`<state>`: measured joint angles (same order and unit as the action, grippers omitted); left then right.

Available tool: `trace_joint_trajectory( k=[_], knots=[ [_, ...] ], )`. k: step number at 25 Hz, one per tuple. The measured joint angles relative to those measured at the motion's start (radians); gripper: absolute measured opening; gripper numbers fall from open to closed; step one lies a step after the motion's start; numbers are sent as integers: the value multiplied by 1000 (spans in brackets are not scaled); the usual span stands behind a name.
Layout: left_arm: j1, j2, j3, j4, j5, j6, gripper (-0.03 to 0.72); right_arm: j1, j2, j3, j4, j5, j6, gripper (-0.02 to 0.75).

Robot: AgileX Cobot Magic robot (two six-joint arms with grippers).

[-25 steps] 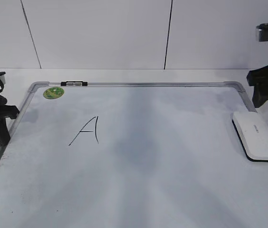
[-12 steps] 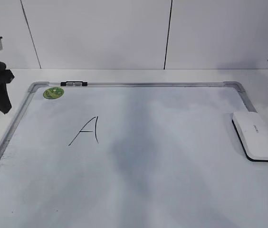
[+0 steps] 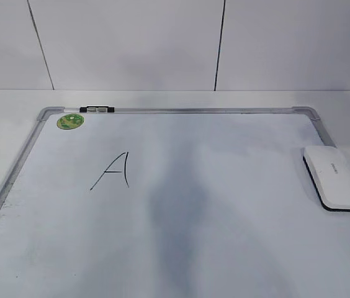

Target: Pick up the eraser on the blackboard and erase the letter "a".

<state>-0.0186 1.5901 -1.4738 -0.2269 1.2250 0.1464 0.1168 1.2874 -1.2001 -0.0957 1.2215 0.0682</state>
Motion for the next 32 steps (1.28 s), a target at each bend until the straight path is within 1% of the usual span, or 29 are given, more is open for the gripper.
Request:
trace_joint_trajectory(
  k=[4,14,21,28,32],
  knots=[
    [0,-136,65,0,9,-11,320,0,-100,67,2,4,-2,597],
    [0,-516,393,10,14,-15,320,0,-367,215,4,14,-6,594],
    [0,-767,570,12,14,-16,304,0,-613,318,23,28,-6,594],
    [0,-1024,758,-12,16,-18,302,0,-848,452,24,35,-6,593],
    [0,-1137,836,-15,8,-18,302,0,-947,527,16,40,-6,593]
  ],
)
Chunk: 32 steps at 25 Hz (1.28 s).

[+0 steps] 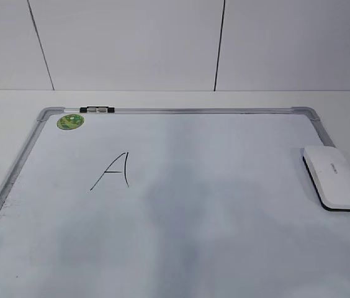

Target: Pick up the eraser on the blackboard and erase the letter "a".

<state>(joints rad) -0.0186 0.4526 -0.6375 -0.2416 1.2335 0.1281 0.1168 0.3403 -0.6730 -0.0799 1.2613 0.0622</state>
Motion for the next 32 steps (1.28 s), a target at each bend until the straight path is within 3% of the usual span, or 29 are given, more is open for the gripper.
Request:
trace_joint_trajectory(
  k=[8,16,32],
  knots=[
    [0,-110,99,29,-51,-2,298,0,-70,131,-30,-21,0,593],
    [0,-114,130,40,-122,-4,291,0,-70,164,-35,-101,0,593],
    [0,-114,130,43,-131,-4,287,0,-70,172,-35,-122,0,593]
  ],
)
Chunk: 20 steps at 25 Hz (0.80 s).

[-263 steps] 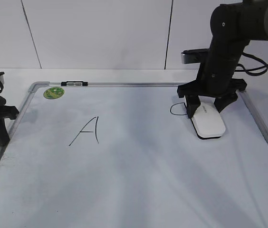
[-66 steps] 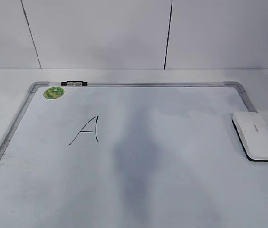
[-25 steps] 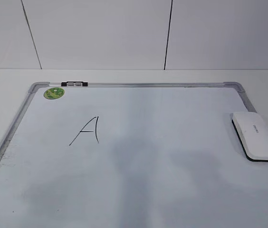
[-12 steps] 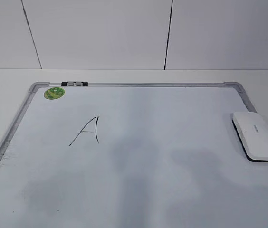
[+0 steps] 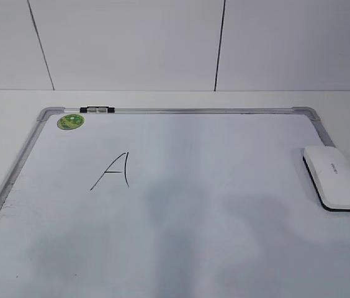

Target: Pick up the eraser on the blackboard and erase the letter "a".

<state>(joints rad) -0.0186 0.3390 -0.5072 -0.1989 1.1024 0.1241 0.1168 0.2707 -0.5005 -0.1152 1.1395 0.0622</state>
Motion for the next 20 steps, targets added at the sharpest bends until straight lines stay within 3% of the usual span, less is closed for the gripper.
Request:
trace_joint_trajectory(
  k=[11,20],
  knots=[
    [0,-20,0,0,0,0,287,-7,-5,0,0,0,0,593],
    [0,-217,0,0,0,0,269,-138,-106,0,0,0,0,593]
  ],
)
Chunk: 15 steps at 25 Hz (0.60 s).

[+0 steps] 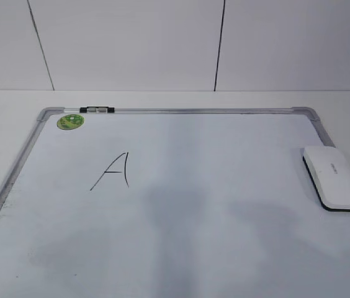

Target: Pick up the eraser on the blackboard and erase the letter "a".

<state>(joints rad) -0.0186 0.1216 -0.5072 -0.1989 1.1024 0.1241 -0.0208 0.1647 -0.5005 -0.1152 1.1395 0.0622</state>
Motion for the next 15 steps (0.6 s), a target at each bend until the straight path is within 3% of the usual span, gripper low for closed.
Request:
trace_joint_trajectory(
  k=[7,15],
  knots=[
    [0,-108,0,0,2,0,268,-5,-163,0,0,0,0,593],
    [0,-110,0,-5,2,0,259,-5,-182,0,0,2,0,593]
  ],
)
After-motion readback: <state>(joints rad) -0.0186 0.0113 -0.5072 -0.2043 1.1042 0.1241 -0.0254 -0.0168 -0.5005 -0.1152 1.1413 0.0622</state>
